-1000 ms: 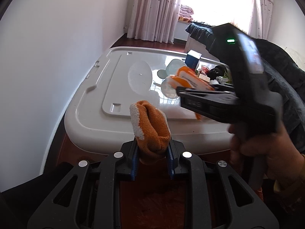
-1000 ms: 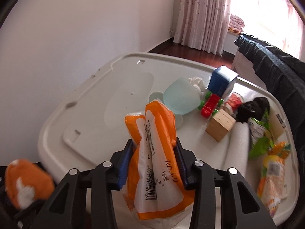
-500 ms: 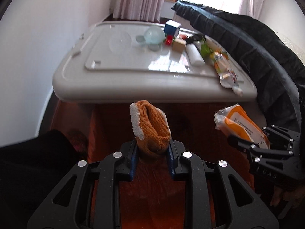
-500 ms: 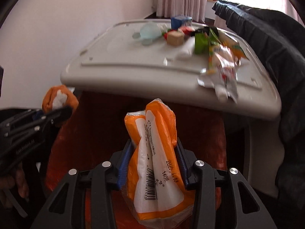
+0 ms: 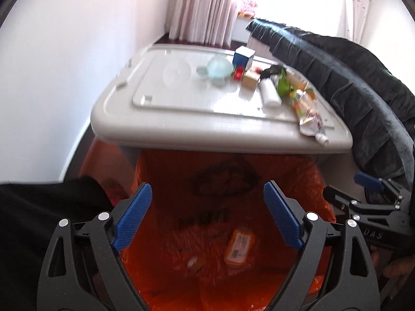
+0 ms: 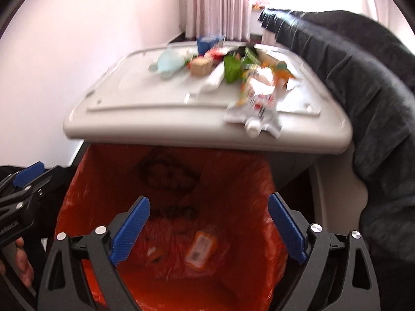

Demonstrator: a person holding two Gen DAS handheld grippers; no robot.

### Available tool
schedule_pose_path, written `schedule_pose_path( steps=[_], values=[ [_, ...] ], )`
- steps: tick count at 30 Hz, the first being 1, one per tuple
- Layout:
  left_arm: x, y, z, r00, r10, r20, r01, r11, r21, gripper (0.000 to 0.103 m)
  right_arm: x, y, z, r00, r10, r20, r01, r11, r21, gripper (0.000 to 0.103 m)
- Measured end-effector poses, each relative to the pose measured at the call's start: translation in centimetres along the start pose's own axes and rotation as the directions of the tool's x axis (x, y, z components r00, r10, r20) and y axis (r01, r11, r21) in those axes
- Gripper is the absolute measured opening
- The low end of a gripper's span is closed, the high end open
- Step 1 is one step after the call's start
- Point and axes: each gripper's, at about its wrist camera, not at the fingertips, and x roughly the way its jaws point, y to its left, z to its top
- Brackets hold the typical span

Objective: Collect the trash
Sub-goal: 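Open both grippers over the orange bin, dropping sock and wipes pack, then grasp the juice pouch with the right gripper while the left grasps the foam roll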

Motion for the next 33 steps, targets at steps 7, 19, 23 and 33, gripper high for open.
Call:
schedule_pose_path(
  steps=[7,19,23,33],
  values=[
    [0.4,-2.5,2.8,0.998,-0.036,0.046,0.032,0.997,0.068,0.087,-0.8,-1.9,5.7,0.992,-0.064,0.112,0.064,0.998,0.003,0.096],
    [2.5,-3.6,2.1,0.999,-0.043,0.023,0.040,0.994,0.100,0.087,10.7,-6.2,13.8,0.982,-0.186,0.011,0.186,0.982,0.040,0.092],
    [3.1,-3.2,2.0,0.999,-0.043,0.008,0.042,0.995,0.089,0.087,13.1,-6.6,14.1,0.985,-0.169,-0.033,0.171,0.984,0.054,0.089],
    [4.1,-4.0,3.1,0.998,-0.056,-0.006,0.057,0.995,0.087,0.087,14.3,-6.6,14.4,0.985,-0.153,-0.082,0.158,0.986,0.053,0.047]
  ],
)
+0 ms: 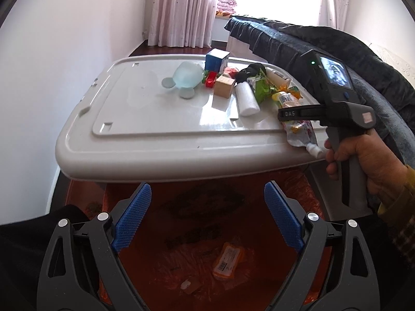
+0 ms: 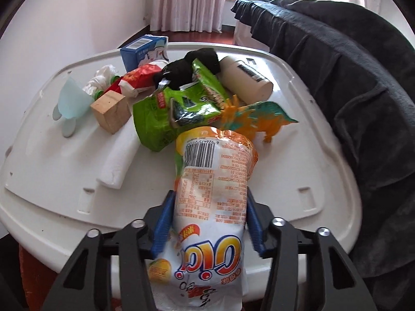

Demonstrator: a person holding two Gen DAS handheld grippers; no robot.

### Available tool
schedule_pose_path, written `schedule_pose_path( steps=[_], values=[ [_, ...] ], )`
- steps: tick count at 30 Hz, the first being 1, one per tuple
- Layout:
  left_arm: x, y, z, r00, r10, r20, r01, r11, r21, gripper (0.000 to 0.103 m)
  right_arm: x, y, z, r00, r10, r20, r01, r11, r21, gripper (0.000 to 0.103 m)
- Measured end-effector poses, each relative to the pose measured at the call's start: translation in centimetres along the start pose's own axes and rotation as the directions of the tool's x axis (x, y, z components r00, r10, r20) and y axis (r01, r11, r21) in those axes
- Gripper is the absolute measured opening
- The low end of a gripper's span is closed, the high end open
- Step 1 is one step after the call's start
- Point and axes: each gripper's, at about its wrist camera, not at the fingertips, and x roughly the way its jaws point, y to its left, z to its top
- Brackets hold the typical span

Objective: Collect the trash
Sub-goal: 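Grasp the juice pouch with the right gripper while the left grasps the foam roll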

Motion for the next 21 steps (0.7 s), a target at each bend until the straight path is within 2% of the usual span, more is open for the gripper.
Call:
schedule_pose_path(
  steps=[2,5,8,11,13,15,17,21],
  values=[
    [0.5,-0.5,1.0,1.000,-0.018,0.004,0.018,1.000,-0.005,0.087,-1.6,-0.6,0.1,1.000,0.016,0.018,-0.017,1.000,0.027,0.046],
    [1.9,-1.7,3.5,0.998,-0.070,0.008,0.070,0.998,-0.010,0.087,-5.5,-1.6,0.2,0.994,0.042,0.099,-0.048,0.997,0.054,0.046],
    [4.3,-3.5,6.5,0.995,-0.098,0.021,0.098,0.995,0.003,0.087,-9.5,-3.1,-0.1,0.981,0.052,0.186,-0.066,0.995,0.073,0.047],
    [7.2,-5.0,8.7,0.992,-0.123,0.001,0.123,0.992,0.011,0.086,-12.4,-4.3,-0.8,0.967,0.054,0.247,-0.076,0.994,0.080,0.047],
    [9.4,-6.0,9.6,0.991,-0.133,-0.033,0.133,0.991,0.024,0.082,-12.9,-4.8,-0.9,0.964,0.058,0.260,-0.081,0.994,0.078,0.047],
    [11.7,-6.8,10.4,0.987,-0.144,-0.071,0.147,0.988,0.040,0.073,-13.0,-5.1,-1.2,0.961,0.066,0.268,-0.090,0.993,0.077,0.047],
    [13.8,-7.5,10.9,0.988,-0.126,-0.094,0.133,0.989,0.071,0.068,-12.8,-5.1,-1.4,0.960,0.071,0.271,-0.092,0.994,0.066,0.047],
    [16.5,-8.0,11.5,0.990,-0.085,-0.110,0.096,0.990,0.099,0.066,-12.8,-5.5,-1.5,0.958,0.088,0.275,-0.109,0.992,0.064,0.047]
  ],
)
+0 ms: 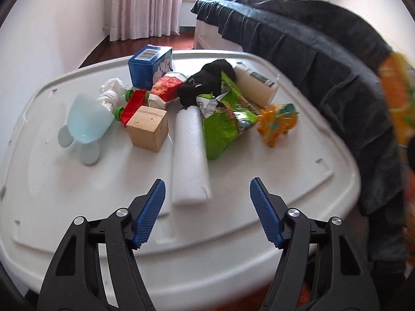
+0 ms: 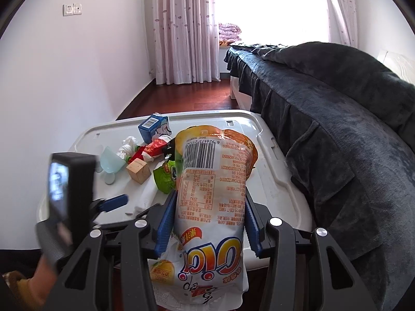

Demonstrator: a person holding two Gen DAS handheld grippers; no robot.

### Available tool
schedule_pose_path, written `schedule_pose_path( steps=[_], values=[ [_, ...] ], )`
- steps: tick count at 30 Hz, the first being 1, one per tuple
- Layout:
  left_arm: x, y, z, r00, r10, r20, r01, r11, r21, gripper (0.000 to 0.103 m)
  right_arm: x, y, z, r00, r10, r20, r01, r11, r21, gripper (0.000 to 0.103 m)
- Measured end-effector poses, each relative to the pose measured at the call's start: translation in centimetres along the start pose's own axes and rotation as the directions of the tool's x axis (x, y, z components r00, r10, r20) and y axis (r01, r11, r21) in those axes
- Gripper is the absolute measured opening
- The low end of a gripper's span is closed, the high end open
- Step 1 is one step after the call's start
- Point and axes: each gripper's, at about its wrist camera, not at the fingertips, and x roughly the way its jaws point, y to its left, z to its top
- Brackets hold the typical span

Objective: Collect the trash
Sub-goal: 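Grasp the juice pouch with the right gripper while the left grasps the foam roll, then carry pouch and foam roll over the bin and open both grippers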

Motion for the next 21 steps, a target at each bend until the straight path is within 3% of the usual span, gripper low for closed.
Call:
schedule_pose_path(
  steps=[7,10,12,15,21],
  values=[
    [2.7,0.9,0.5,0.998,0.051,-0.045,-0.052,0.998,-0.020,0.052,-0.2,-0.5,0.0,1.000,0.001,0.009,-0.001,1.000,-0.002,0.048],
    [2.7,1.1,0.5,0.997,0.077,-0.029,-0.077,0.997,-0.004,0.032,-0.2,-0.4,-0.1,1.000,0.011,0.008,-0.011,1.000,-0.005,0.048],
    [2.4,1.7,0.6,0.997,0.067,-0.025,-0.068,0.997,-0.033,0.025,-0.2,-0.2,-0.2,1.000,0.012,0.008,-0.012,1.000,-0.009,0.048],
    [1.9,2.0,0.4,0.997,0.068,-0.020,-0.069,0.996,-0.051,0.021,-0.2,-0.2,-0.2,1.000,0.015,0.010,-0.015,1.000,-0.007,0.048],
    [-0.8,2.8,-1.2,0.999,0.049,0.013,-0.048,0.997,-0.064,0.020,-0.3,-0.1,-0.3,1.000,0.017,0.018,-0.017,1.000,-0.009,0.048]
  ],
)
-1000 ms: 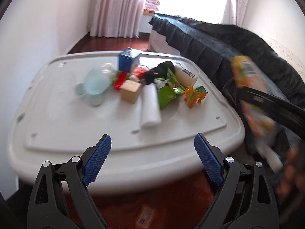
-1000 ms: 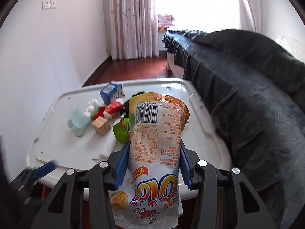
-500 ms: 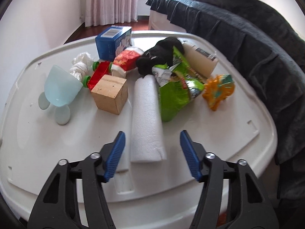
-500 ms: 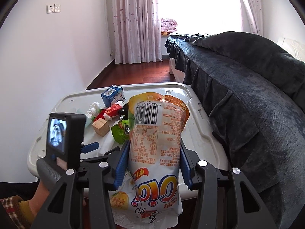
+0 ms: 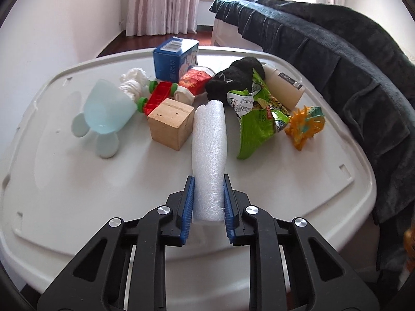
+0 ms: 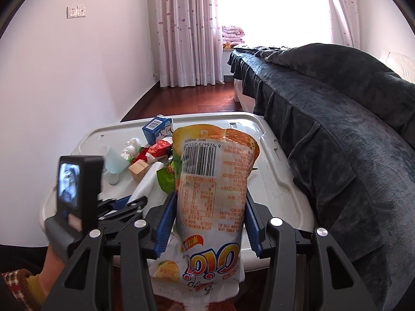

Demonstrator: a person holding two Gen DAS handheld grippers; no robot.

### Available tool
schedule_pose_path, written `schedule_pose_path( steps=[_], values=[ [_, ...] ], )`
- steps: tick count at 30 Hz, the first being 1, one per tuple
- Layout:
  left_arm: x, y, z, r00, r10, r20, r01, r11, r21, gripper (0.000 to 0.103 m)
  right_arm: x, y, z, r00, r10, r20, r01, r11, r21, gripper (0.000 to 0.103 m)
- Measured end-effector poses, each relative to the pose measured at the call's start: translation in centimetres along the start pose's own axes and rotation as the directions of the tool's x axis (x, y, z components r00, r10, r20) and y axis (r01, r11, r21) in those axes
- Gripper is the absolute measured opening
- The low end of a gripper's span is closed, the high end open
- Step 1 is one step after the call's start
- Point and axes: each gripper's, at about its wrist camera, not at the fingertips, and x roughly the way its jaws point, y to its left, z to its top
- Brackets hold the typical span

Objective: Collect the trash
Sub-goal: 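Carry pouch and foam roll over the bin and open both grippers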

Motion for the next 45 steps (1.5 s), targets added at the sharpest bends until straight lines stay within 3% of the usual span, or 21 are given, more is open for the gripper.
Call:
schedule_pose_path(
  steps=[14,22,33,45],
  values=[
    [-10.5,1.5,-4.5,0.992,0.052,0.111,-0.052,0.999,-0.004,0.020,-1.4,3.4,-0.8,0.999,0.038,0.014,-0.037,0.997,-0.065,0.048],
    [-15.2,4.2,-10.5,0.992,0.100,0.083,-0.098,0.995,-0.020,0.020,-3.2,7.3,-4.7,0.995,0.090,-0.041,-0.094,0.991,-0.098,0.048],
    [-16.6,6.9,-16.9,0.994,0.107,-0.004,-0.107,0.990,-0.095,0.020,-3.3,10.7,-12.9,0.968,0.098,-0.230,-0.128,0.985,-0.119,0.048],
    [-16.5,6.4,-18.2,0.995,0.087,-0.040,-0.091,0.990,-0.105,0.024,-3.9,10.4,-15.3,0.955,0.062,-0.289,-0.102,0.987,-0.127,0.051]
  ],
)
